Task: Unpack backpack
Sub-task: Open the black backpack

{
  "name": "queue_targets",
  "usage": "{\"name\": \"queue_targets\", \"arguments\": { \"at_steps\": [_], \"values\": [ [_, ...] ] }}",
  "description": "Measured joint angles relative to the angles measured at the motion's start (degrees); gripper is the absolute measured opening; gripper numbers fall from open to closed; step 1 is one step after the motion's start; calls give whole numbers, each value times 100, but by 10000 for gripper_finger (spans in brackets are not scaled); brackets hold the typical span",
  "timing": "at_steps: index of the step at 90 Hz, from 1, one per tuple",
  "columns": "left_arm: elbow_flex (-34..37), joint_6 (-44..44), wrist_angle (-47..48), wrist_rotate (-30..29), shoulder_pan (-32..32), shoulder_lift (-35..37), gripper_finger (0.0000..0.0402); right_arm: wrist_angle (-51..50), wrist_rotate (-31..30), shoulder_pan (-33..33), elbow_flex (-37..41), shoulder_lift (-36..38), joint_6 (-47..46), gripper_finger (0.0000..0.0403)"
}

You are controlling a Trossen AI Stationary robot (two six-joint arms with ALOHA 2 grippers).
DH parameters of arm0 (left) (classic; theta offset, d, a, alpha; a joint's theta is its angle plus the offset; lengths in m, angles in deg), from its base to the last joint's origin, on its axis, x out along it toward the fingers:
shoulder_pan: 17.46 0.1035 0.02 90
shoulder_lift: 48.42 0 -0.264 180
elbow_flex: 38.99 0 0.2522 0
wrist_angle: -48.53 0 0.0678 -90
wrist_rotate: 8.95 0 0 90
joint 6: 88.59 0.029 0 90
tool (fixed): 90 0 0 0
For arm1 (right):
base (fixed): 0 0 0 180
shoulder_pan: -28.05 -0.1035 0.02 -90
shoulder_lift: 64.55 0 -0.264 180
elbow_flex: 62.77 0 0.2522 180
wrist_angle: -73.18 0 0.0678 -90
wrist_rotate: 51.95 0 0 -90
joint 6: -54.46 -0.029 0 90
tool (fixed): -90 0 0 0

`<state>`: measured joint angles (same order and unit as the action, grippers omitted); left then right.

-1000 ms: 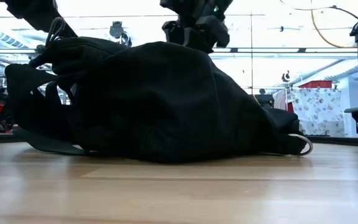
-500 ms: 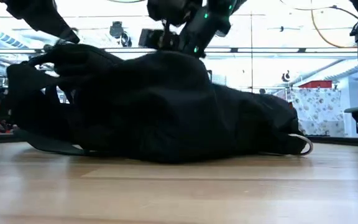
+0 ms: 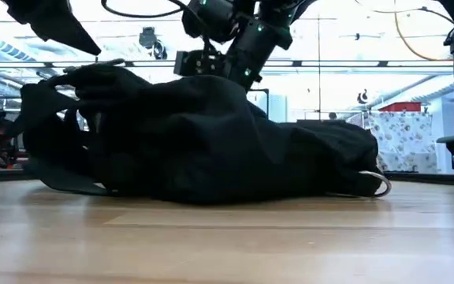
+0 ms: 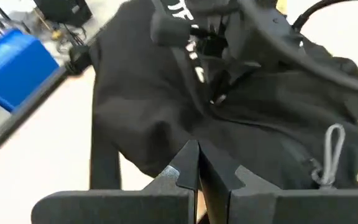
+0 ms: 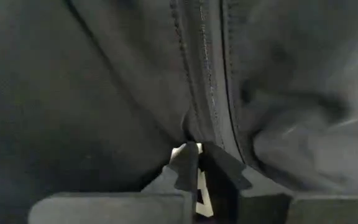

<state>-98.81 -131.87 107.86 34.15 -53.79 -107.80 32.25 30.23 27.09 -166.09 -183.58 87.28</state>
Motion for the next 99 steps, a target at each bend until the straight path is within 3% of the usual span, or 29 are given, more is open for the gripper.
{"name": "queue_targets", "arguments": {
  "at_steps": [21, 37, 54, 67, 80, 99],
  "values": [
    [0, -455, -64, 620, -203, -350, 0, -117, -186, -158, 4, 417, -240, 0],
    [0, -1033, -420, 1091, -851, -616, 0, -171, -279, -264, 4, 493, -352, 0],
    [0, -2460, -471, 960, -1616, -881, 0, -160, -369, -188, 4, 494, -393, 0],
    [0, -2873, -561, 649, -1899, -1375, 5, -160, -424, -157, 4, 494, -571, 0],
    [-2, -3075, -636, 843, -1987, -2016, 56, -264, -403, -165, 2, 494, -669, 0],
    [0, -4306, -151, 965, -2022, -2724, 186, -507, -401, -161, 2, 494, -952, 0]
  ]
}}
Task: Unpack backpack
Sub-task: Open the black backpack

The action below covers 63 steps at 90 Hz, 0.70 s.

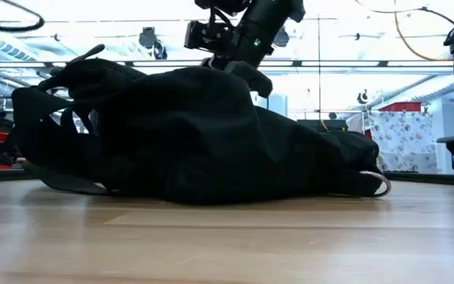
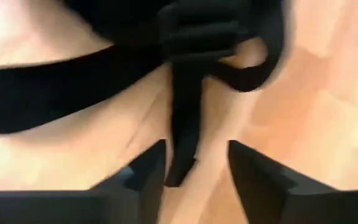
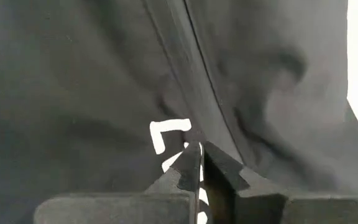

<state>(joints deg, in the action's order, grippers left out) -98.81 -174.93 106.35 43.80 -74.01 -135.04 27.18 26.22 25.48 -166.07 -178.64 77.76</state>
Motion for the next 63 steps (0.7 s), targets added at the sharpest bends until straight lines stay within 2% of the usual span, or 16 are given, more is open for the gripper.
{"name": "queue_targets", "arguments": {
  "at_steps": [13, 25, 35, 47, 63],
  "values": [
    [-2, -487, -37, -451, 0, -163, 266, -35, 1, 0, 0, 0, -16, 0],
    [-2, -613, -305, -818, -11, -170, 309, 46, 3, 0, 0, 0, -16, 0],
    [-2, -229, -798, -1076, -102, -170, 321, 80, 14, 0, 0, 0, -10, 0],
    [-4, 499, -1537, -1693, -186, -170, 320, 80, 13, 0, 0, 0, 2, 0],
    [-7, 579, -1286, -1880, -120, -257, 315, 78, 12, 0, -2, 2, -4, 0]
  ]
}}
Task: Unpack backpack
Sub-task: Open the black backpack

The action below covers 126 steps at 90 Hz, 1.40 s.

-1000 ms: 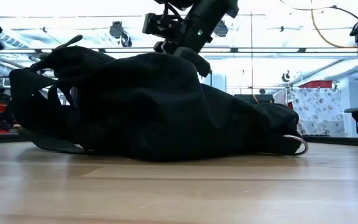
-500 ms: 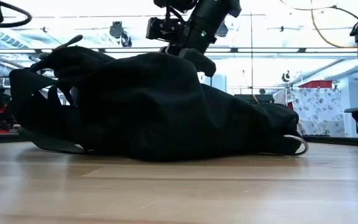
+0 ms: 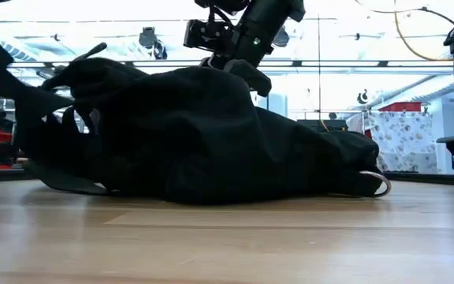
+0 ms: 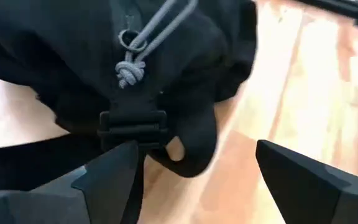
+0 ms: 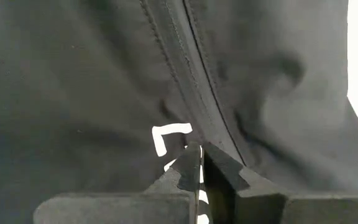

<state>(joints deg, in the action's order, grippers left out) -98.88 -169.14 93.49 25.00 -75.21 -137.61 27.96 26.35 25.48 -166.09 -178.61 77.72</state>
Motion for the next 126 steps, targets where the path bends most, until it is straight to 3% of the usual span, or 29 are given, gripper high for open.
{"name": "queue_targets", "arguments": {
  "at_steps": [23, 43, 62, 73, 87, 110, 126],
  "values": [
    [7, -399, 157, 316, 41, -678, 315, -6, -1, -4, 0, 0, -7, 0],
    [-123, -615, 251, 1368, -25, -762, 315, -11, 4, -4, 0, 0, -8, 0],
    [-219, -916, 911, 719, -55, -734, 315, -2, 161, 33, 0, 2, -54, 0],
    [-219, -1375, 1506, 703, -35, -734, 315, -2, 162, 33, 0, 2, -72, 0],
    [-248, -1471, 1586, 473, -44, -734, 315, -4, 166, 33, -2, 2, -74, 0],
    [-649, -677, 1554, -282, -39, -732, 315, -4, 166, 33, -2, 2, -74, 0],
    [-641, -566, 1651, -426, 82, -732, 315, 1, 232, 33, -2, 2, -74, 0]
  ]
}}
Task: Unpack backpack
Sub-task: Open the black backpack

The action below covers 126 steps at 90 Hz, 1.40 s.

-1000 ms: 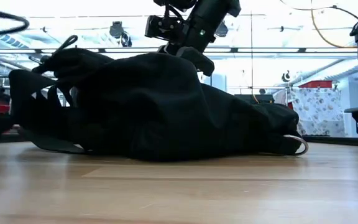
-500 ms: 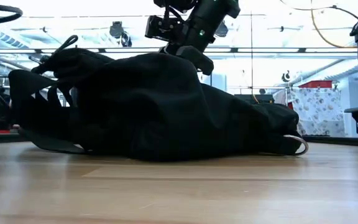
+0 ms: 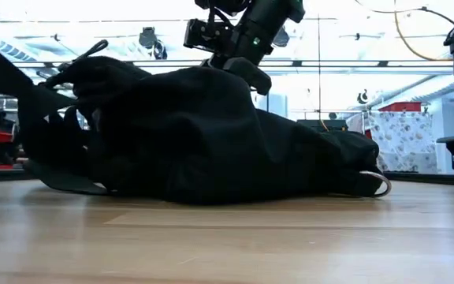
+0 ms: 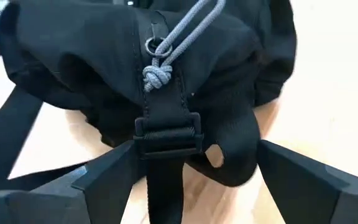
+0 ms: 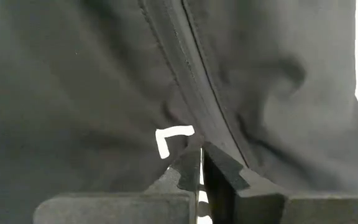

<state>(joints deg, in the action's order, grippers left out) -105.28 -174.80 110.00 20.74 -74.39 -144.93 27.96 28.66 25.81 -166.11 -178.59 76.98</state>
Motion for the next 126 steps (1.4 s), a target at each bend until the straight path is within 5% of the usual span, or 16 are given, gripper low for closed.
{"name": "queue_targets", "arguments": {
  "at_steps": [37, 66, 89, 126],
  "values": [
    [5, -9, 240, -14, 552, 0, 306, 38, 87, 0, 0, 0, -2, 0],
    [5, 289, 218, 282, 554, 0, 123, 42, 87, 0, 0, 0, -2, 0],
    [5, 598, 234, 291, 556, 0, 124, 715, 69, -199, -2, 0, -170, 8],
    [7, 769, 338, 280, 558, 1, 127, 2547, 331, -1283, -2, 0, 725, 108]
  ]
}}
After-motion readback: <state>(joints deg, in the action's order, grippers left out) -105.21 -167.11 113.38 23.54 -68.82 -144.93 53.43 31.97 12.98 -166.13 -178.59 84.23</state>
